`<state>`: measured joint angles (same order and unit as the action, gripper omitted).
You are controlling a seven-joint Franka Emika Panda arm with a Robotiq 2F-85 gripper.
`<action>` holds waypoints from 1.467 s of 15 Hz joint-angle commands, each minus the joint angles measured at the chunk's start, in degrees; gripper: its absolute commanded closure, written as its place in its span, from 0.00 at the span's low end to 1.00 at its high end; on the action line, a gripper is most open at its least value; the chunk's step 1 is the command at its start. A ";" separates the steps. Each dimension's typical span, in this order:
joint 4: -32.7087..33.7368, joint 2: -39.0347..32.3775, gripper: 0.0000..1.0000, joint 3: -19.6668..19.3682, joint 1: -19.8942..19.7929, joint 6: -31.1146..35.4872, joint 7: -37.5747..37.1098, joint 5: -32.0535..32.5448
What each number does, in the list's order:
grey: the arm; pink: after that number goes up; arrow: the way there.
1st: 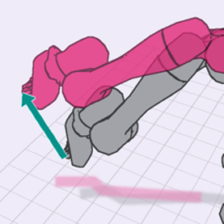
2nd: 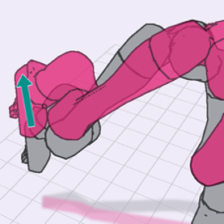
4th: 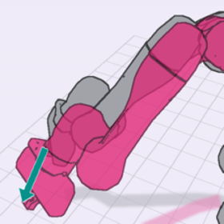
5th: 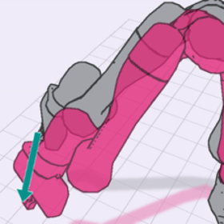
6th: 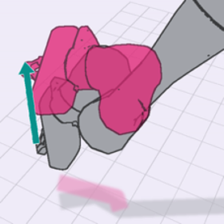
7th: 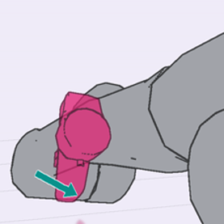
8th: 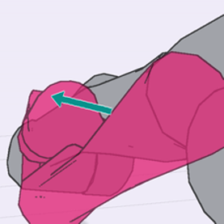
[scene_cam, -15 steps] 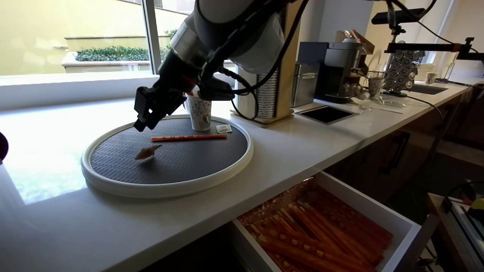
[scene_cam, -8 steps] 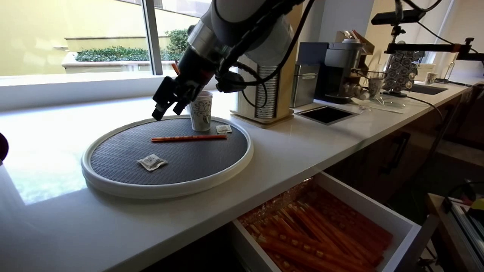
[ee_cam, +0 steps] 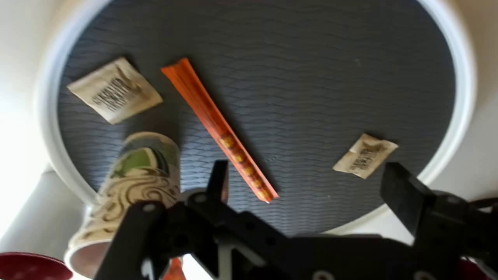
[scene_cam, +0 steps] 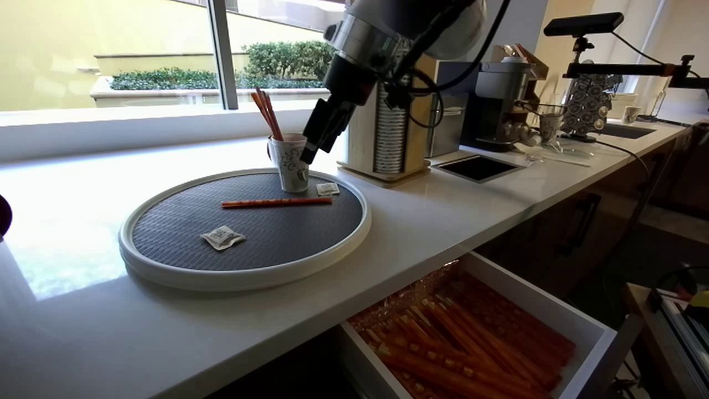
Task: Move the sachets on the tray to the left side of the tray
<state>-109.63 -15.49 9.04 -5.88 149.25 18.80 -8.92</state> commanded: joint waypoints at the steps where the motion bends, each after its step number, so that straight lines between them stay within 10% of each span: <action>1: -6.13 2.05 0.00 -6.32 2.57 3.95 -9.28 6.25; 6: -7.86 -1.43 0.00 -12.76 4.70 13.10 -25.07 10.67; 11: -7.33 -1.86 0.00 -11.43 3.49 12.80 -23.54 7.91; 22: 3.78 -12.17 0.00 -24.22 15.64 10.22 -52.39 15.25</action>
<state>-109.64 -24.12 -12.67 6.86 161.75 -28.28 5.91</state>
